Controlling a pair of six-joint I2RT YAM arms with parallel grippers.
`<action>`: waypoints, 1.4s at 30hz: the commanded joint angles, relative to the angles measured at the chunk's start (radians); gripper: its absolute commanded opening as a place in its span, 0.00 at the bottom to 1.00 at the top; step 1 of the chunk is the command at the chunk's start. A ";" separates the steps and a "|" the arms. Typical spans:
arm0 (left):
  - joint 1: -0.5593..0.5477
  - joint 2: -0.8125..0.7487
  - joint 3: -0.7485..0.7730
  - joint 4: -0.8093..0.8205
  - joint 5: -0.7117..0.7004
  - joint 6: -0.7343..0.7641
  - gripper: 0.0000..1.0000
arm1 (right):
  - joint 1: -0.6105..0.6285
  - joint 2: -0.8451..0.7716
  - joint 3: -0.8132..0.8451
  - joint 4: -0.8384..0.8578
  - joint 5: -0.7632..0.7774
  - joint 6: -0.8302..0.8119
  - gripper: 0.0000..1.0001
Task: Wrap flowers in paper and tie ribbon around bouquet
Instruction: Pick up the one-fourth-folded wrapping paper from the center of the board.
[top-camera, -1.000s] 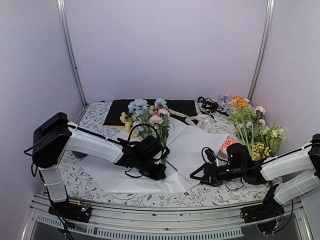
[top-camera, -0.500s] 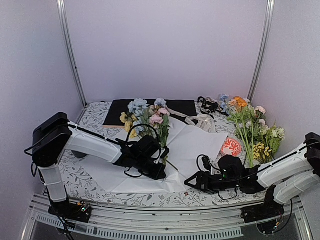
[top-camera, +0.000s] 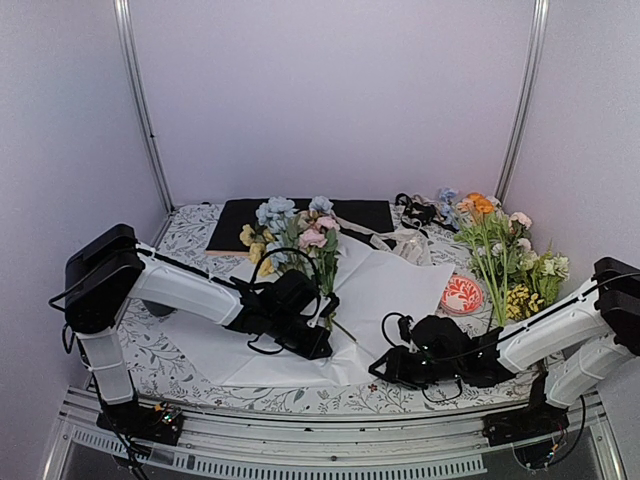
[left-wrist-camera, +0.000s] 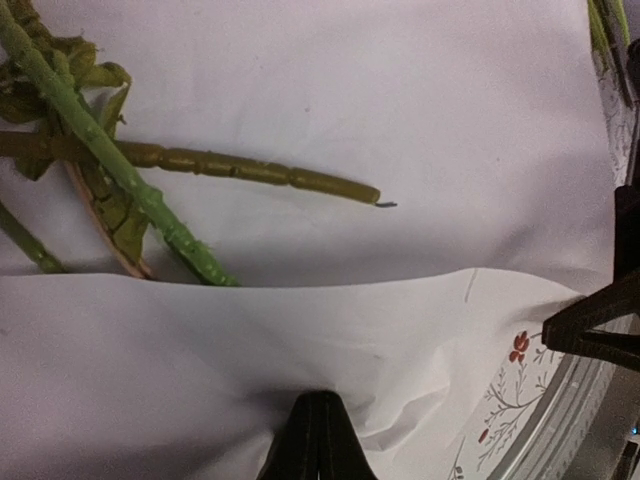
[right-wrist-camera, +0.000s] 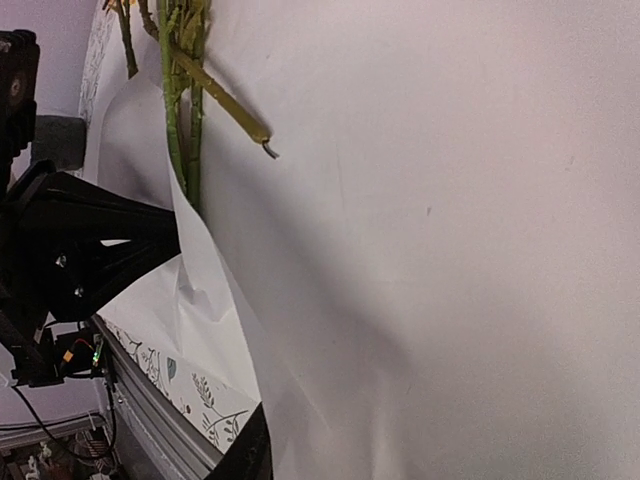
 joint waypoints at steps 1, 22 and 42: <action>0.025 0.051 -0.039 -0.076 -0.052 0.019 0.00 | 0.006 -0.010 0.045 -0.169 0.081 0.025 0.28; 0.062 0.141 0.005 -0.095 -0.037 0.031 0.00 | 0.140 0.240 0.655 -0.832 0.301 -0.293 0.00; 0.088 0.113 -0.035 -0.059 -0.012 0.016 0.00 | 0.124 0.206 0.609 -0.686 0.199 -0.428 0.25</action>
